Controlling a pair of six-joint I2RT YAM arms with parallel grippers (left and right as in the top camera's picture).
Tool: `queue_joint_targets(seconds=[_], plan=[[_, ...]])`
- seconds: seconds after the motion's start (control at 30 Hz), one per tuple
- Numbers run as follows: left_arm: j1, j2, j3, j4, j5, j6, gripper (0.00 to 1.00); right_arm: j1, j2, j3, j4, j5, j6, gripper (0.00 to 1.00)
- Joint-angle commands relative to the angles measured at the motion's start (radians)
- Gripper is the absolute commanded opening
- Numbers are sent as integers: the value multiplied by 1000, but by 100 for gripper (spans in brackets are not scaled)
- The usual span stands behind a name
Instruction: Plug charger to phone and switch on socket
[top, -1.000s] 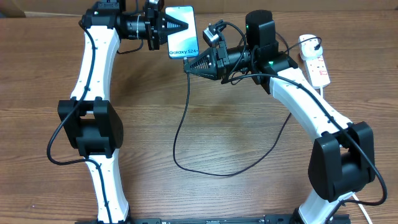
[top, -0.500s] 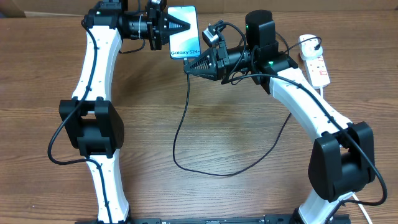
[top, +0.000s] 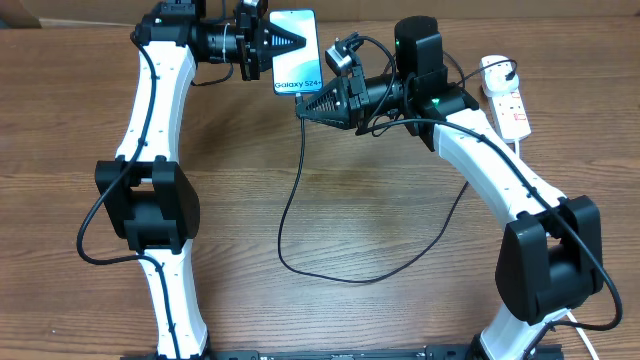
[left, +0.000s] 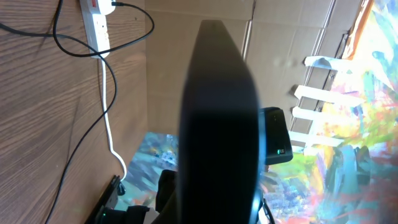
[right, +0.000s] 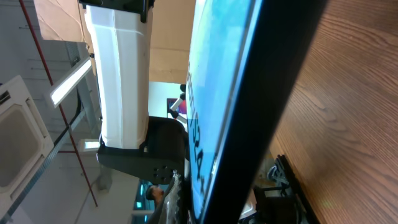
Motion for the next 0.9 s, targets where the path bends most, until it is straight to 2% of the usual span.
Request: queue_joint_targets(seconds=[0.0, 0.37, 0.87], plan=[[-11, -14, 21, 1, 73, 7, 4, -12, -4, 9, 7, 26, 11, 4], [-11, -14, 21, 1, 73, 77, 4, -13, -4, 9, 8, 26, 36, 4], [-11, -14, 21, -15, 73, 51, 4, -16, -4, 9, 19, 30, 40, 4]])
